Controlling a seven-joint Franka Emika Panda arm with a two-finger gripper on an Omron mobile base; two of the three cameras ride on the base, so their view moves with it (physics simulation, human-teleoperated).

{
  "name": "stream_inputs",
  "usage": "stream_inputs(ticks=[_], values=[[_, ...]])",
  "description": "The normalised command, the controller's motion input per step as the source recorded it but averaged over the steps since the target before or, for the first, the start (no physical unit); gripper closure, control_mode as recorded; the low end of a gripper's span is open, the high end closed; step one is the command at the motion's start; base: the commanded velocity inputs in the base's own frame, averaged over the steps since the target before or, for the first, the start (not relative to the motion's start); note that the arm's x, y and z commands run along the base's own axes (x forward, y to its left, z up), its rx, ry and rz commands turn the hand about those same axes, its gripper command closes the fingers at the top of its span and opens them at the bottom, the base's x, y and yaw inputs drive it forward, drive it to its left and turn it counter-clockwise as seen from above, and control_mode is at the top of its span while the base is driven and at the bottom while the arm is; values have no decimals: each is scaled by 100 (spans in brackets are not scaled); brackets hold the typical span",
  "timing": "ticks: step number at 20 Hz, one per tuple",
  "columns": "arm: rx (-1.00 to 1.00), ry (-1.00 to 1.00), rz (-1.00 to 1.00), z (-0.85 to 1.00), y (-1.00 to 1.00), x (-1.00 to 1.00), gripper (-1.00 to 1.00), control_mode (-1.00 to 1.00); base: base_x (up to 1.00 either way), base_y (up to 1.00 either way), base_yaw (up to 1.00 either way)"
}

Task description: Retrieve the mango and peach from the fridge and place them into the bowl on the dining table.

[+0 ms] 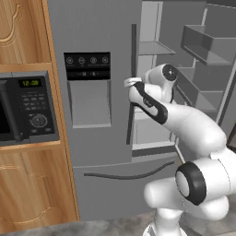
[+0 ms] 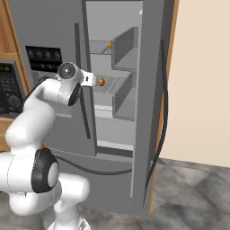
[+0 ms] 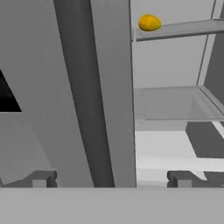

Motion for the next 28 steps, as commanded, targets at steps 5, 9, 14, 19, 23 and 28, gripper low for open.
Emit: stream_inputs(ticks=[5, 9, 14, 19, 23, 28], values=[[0, 0, 0, -13, 0, 85, -100, -100, 0, 0, 0], [0, 0, 0, -25, 16, 93, -100, -100, 0, 0, 0], [-1, 0, -2, -31, 37, 96, 100, -100, 0, 0, 0], [-1, 16, -8, 0, 20, 36, 100, -100, 0, 0, 0], [-1, 54, -3, 3, 6, -25, 100, -100, 0, 0, 0], [0, 41, 0, 2, 38, -72, 100, -100, 0, 0, 0]])
